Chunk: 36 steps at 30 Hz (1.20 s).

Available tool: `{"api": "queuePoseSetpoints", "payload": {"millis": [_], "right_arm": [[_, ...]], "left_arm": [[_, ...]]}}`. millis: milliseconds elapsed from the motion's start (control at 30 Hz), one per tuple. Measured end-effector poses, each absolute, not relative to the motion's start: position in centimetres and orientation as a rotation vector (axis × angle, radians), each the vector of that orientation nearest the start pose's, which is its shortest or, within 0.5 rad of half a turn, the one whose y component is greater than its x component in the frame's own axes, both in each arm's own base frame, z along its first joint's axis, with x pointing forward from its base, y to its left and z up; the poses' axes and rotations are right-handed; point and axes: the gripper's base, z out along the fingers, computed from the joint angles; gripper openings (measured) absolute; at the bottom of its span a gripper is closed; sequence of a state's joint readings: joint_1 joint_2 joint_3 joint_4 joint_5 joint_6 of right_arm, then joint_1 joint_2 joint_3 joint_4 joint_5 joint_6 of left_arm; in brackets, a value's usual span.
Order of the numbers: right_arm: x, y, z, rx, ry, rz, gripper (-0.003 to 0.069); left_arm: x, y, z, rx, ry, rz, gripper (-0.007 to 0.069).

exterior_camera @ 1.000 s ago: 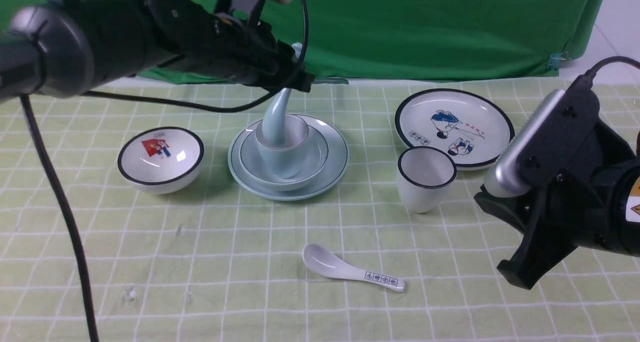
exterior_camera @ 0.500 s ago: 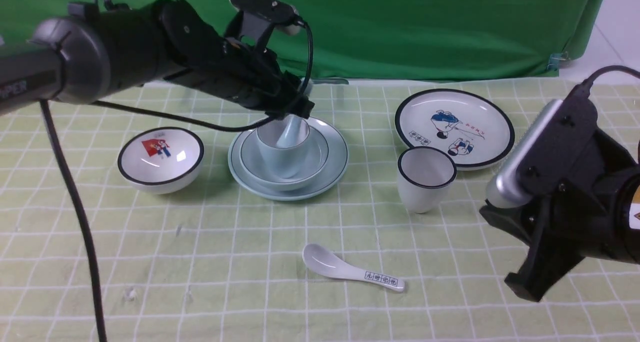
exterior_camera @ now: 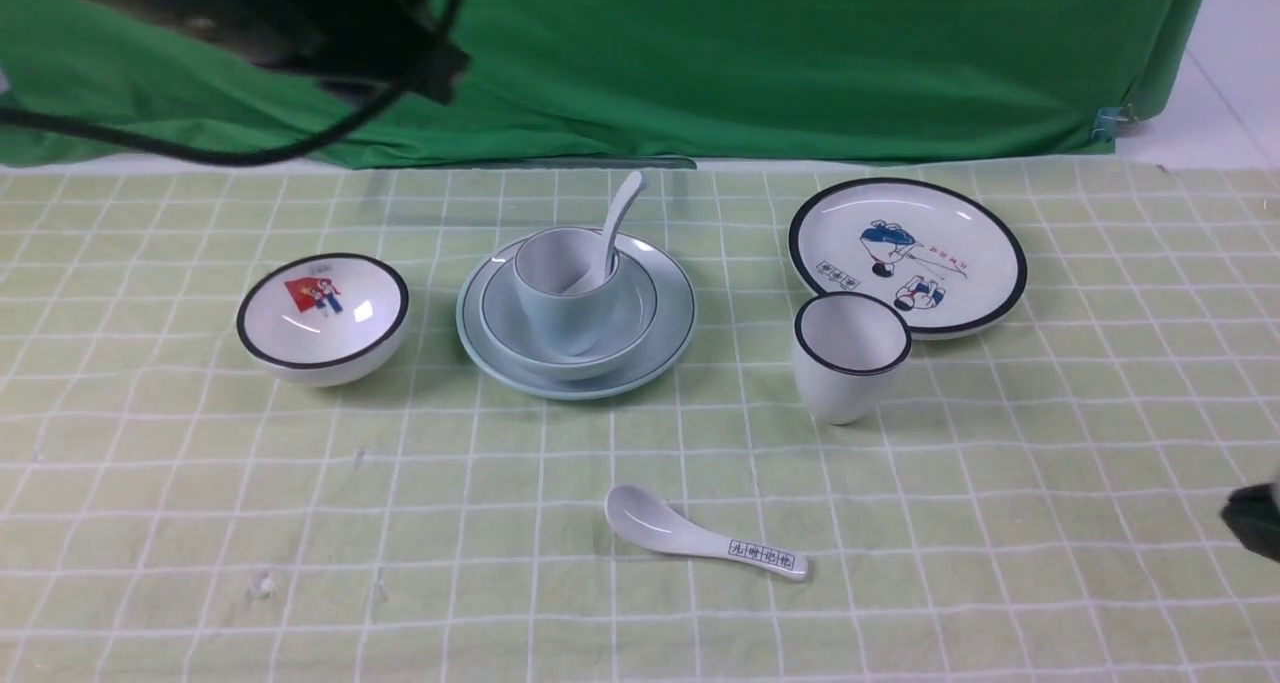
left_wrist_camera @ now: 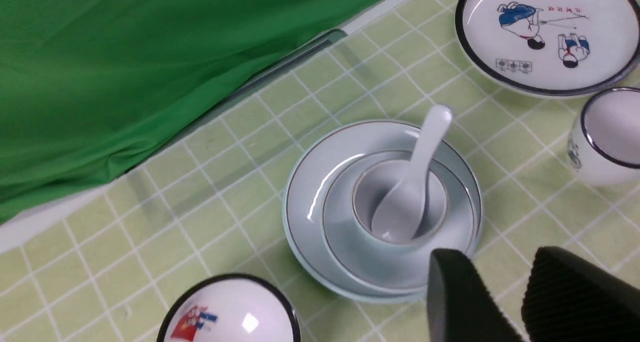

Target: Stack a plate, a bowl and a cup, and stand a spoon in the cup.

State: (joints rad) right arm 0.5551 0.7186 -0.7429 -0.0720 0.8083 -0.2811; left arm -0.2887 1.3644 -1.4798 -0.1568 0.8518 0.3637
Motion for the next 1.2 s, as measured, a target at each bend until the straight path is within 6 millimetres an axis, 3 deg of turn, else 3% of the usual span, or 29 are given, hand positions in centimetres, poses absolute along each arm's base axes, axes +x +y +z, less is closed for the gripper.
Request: {"api": "queuePoseSetpoints", "payload": {"millis": [67, 200, 267, 400, 600, 833, 1033, 1200], "right_arm": [[10.3, 5.9, 32.5, -0.862, 1.968, 0.102, 0.0013], [9.2, 5.4, 31.2, -0.681, 1.821, 0.221, 0.0013], [8.9, 5.4, 30.4, -0.543, 1.66, 0.331, 0.0013], [8.9, 5.6, 28.5, -0.446, 1.468, 0.43, 0.0014], [8.7, 5.6, 24.8, -0.44, 1.48, 0.451, 0.002], [8.1, 5.2, 20.6, -0.474, 1.602, 0.433, 0.0042], [8.0, 5.1, 19.6, -0.493, 1.68, 0.415, 0.0062], [7.5, 4.6, 19.5, -0.483, 1.69, 0.401, 0.008]], "left_arm": [[25.4, -8.9, 44.1, 0.65, 2.069, -0.176, 0.0008], [22.3, -8.3, 44.8, 0.641, 1.978, -0.214, -0.0035], [19.7, -7.5, 44.8, 0.612, 1.883, -0.208, -0.0043], [16.0, -5.7, 42.4, 0.532, 1.733, -0.134, -0.0043], [12.0, -3.9, 36.8, 0.422, 1.567, -0.095, -0.004], [9.7, -2.7, 31.0, 0.332, 1.406, -0.055, -0.0039], [8.8, -1.9, 28.0, 0.253, 1.242, -0.012, -0.0038], [8.7, -1.8, 26.5, 0.25, 1.234, 0.003, -0.0038]]}}
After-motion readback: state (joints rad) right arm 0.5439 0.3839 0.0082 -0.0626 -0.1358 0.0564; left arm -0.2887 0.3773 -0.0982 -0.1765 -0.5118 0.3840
